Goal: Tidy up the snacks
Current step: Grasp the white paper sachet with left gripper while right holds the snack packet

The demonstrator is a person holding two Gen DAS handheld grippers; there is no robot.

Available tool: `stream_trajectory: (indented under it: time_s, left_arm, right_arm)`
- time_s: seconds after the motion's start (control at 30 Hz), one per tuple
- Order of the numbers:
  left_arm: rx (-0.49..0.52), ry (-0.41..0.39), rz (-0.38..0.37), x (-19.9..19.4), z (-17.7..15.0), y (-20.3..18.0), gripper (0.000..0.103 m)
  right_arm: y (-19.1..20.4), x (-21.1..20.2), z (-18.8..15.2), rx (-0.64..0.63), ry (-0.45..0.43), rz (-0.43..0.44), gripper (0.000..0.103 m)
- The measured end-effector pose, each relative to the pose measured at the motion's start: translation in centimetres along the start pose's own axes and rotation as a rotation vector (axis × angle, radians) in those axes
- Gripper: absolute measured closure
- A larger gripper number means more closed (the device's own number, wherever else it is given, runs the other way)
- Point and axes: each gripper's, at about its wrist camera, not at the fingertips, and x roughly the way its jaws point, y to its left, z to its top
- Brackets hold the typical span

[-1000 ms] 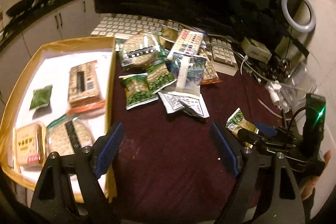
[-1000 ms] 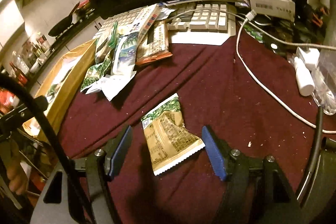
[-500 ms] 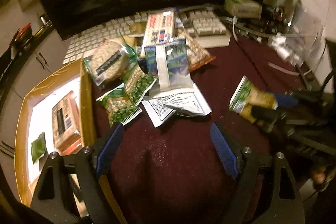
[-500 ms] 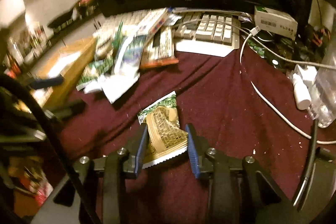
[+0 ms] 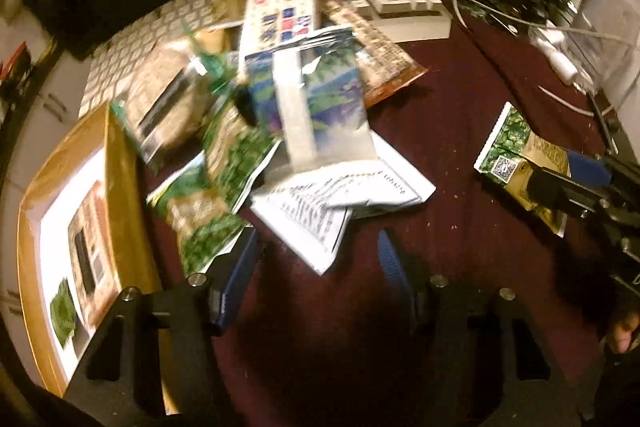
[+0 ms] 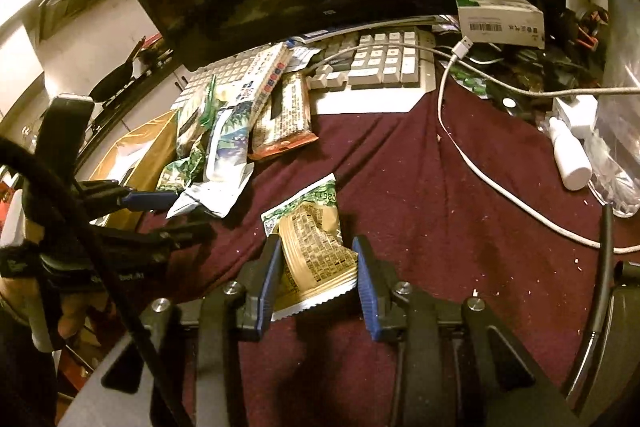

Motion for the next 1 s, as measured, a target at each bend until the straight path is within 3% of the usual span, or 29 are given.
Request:
stream_trajectory:
  time_s: [0.07,0.17,0.2,0.3,0.53,0.6,0.67,0.73,0.77,0.8,0.87,1.0]
  left_arm:
    - [-0.009,-0.026,0.0,-0.6,0.0,0.2,0.041]
    - [0.016,-0.012,0.091,0.3,0.6,-0.1,0.043]
    - [0.032,0.002,0.085,0.8,0.9,-0.3,0.058]
    - [0.05,-0.006,0.079,0.6,0.8,-1.2,0.073]
    - [0.013,-0.02,-0.02,-2.0,-2.3,-3.3,0.077]
    - [0.003,-0.021,-0.077,-2.8,-3.4,-4.2,0.075]
    - [0.002,0.001,-0.196,-3.4,-4.0,-4.7,0.07]
    - [0.007,0.016,-0.301,-3.6,-4.1,-4.8,0.048]
    - [0.014,-0.001,-0.29,-3.8,-3.9,-5.0,0.03]
    - [0.027,-0.046,-0.238,-4.0,-3.6,-5.2,0.021]
    - [0.076,-0.106,-0.19,-4.1,-3.0,-5.9,0.02]
    - [0.184,-0.06,-0.217,-2.2,-2.0,-7.8,0.02]
  right_arm:
    - [0.0,-0.2,-0.1,-0.001,-0.008,0.009,0.068]
    - [-0.1,-0.1,0.0,0.002,-0.008,0.014,0.068]
    - [-0.1,-0.1,0.0,0.001,-0.009,0.016,0.068]
    - [-0.2,-0.3,-0.1,0.004,-0.017,0.021,0.068]
    - [-0.1,-0.1,-0.2,0.002,-0.005,0.037,0.068]
    - [0.1,0.1,-0.2,-0.005,0.009,0.032,0.068]
    - [0.1,0.3,-0.2,-0.008,0.015,0.031,0.068]
    - [-0.1,0.2,-0.2,0.003,0.013,0.033,0.068]
    - [-0.3,0.2,-0.2,0.012,0.015,0.032,0.068]
    - [-0.4,0.3,-0.2,0.023,0.019,0.03,0.068]
    - [-0.6,0.4,-0.2,0.035,0.028,0.024,0.068]
    - [-0.7,0.7,-0.1,0.05,0.044,-0.001,0.068]
